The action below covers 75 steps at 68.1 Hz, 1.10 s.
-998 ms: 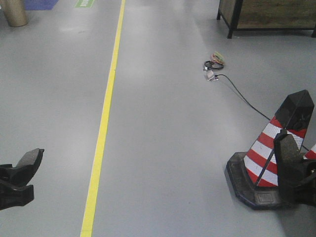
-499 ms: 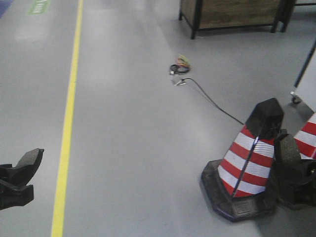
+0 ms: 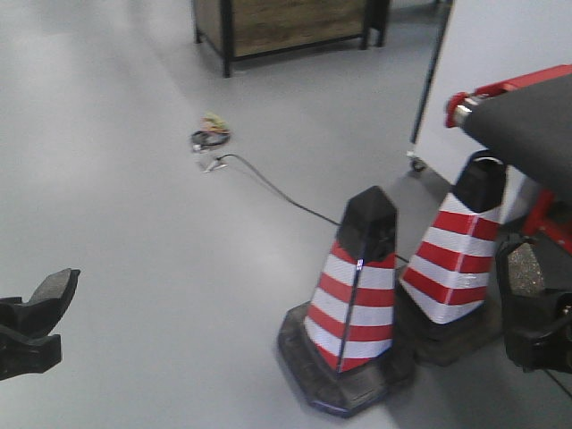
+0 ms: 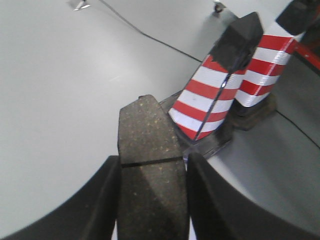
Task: Move and align brake pads A on conveyor
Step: 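Turn the base to face the dark conveyor belt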
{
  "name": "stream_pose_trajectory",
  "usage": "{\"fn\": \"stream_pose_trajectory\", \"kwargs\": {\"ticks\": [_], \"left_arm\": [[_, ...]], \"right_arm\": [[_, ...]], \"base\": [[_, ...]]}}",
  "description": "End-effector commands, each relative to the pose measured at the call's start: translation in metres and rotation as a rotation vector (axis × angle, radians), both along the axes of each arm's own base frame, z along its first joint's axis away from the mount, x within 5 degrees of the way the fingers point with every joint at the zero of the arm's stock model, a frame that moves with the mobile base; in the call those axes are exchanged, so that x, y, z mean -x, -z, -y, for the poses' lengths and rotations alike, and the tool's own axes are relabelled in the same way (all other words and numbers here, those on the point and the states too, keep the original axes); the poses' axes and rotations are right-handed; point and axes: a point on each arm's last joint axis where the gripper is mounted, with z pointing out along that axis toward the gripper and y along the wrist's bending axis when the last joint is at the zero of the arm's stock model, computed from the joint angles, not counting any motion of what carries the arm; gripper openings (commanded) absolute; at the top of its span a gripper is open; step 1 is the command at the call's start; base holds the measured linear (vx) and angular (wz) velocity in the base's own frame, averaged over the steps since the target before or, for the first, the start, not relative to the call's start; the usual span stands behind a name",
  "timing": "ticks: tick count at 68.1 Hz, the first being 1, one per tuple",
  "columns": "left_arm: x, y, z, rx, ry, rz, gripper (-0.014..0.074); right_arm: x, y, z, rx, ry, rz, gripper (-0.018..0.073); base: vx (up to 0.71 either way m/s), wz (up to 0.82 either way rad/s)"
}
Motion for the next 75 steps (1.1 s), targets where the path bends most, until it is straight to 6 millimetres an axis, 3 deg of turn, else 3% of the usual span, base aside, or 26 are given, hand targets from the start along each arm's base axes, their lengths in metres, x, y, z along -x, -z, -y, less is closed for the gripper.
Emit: {"fn": "stream_pose_trajectory", "kwargs": {"ticks": [1,75], "left_arm": [[-0.0037,-0.0156,0.0042,0.042,0.026,0.097,0.0114],[-0.0037,-0.0156,0.0042,0.042,0.026,0.097,0.0114]], "right_arm": [[-0.0037,-0.0165,-0.0012,-0.026,-0.008,0.111,0.0025],[-0.0037,-0.0165,-0.0012,-0.026,-0.008,0.111,0.0025]], "base": [[0.24,-0.57],[0.24,-0.54]]}}
